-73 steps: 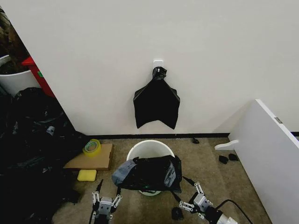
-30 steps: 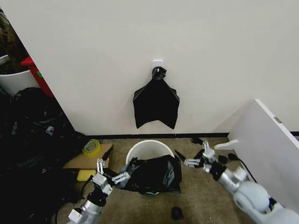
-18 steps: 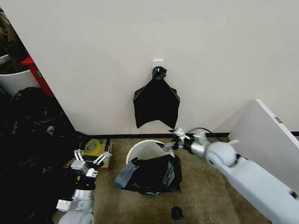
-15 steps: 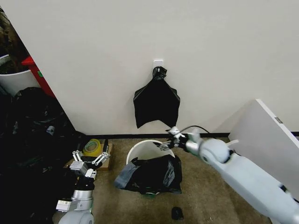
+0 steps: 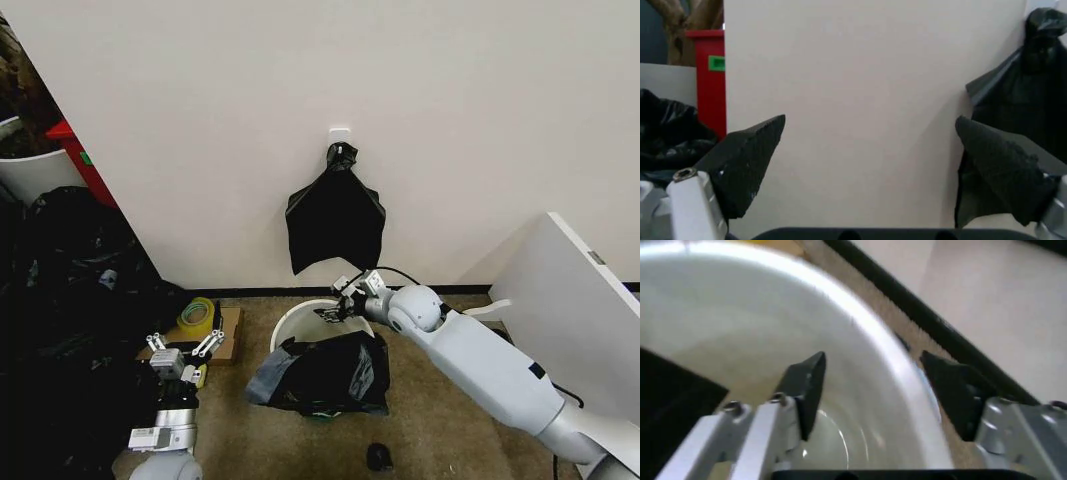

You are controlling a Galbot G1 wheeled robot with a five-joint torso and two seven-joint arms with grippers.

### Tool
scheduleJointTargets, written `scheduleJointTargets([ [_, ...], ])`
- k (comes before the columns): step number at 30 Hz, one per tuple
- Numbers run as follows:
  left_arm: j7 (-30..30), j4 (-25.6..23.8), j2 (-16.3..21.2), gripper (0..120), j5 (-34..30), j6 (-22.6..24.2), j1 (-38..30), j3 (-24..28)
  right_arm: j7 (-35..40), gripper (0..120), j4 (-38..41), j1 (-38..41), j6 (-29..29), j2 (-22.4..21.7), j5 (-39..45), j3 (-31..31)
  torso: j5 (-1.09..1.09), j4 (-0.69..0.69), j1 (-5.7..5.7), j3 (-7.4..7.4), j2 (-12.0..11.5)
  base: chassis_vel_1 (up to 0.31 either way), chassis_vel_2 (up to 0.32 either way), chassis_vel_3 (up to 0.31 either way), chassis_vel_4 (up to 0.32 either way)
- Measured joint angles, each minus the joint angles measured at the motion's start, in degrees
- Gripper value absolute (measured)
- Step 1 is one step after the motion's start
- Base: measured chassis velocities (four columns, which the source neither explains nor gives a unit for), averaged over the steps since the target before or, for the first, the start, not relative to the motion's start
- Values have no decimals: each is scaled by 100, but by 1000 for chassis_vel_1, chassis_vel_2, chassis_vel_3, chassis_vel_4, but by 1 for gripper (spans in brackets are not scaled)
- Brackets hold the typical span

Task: Place the garbage bag over the trash bin.

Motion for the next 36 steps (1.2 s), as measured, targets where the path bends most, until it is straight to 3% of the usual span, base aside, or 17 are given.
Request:
scheduleJointTargets([
  [6,-120,-23,14,100,-2,88,-20,34,95,34,92,-160,-41,-16,-169,38,1,1,0,0,0,0,0,0,0],
  [9,-200,-23,17,100,14,113,-13,51,423,18,332,-271,-215,-114,-44,41,0,1,0,0,0,0,0,0,0],
  [11,-254,-23,20,100,21,131,-11,51,700,14,470,-321,-351,-154,141,40,0,1,0,0,0,0,0,0,0],
  [12,-315,-28,25,100,28,150,-11,49,1164,8,663,-390,-506,-202,469,39,2,2,0,0,0,0,0,0,0],
  [14,-472,-98,26,100,40,184,-10,41,3059,2,1193,-664,-377,-348,1855,12,1,2,0,-1,0,0,0,0,0],
  [15,-472,-98,26,100,40,184,-10,41,3059,2,1193,-664,-377,-348,1855,12,1,2,0,-1,0,0,0,0,0],
  [17,-546,-154,21,100,41,190,8,30,4411,2,1520,-1018,233,-392,2787,96,0,2,-1,-1,0,0,0,0,0],
  [18,-546,-154,21,100,41,190,8,30,4411,2,1520,-1018,233,-392,2787,96,0,2,-1,-1,0,0,0,0,0],
  [22,-632,-269,19,100,42,210,48,11,5652,1,2139,-2047,1348,-478,3809,659,1,-1,-1,-1,0,0,0,0,0],
  [24,-642,-291,19,100,42,217,57,9,5843,1,2248,-2252,1530,-476,3920,779,1,-1,-1,-1,0,0,0,0,0],
  [27,-674,-371,1,100,41,247,97,21,6240,1,2509,-3156,2499,-323,3684,1231,0,1,-1,-1,0,0,0,0,0],
  [36,-697,-580,-20,100,63,298,206,47,6678,1,2744,-4356,3450,240,3052,1718,0,1,-1,-1,0,0,0,0,0],
])
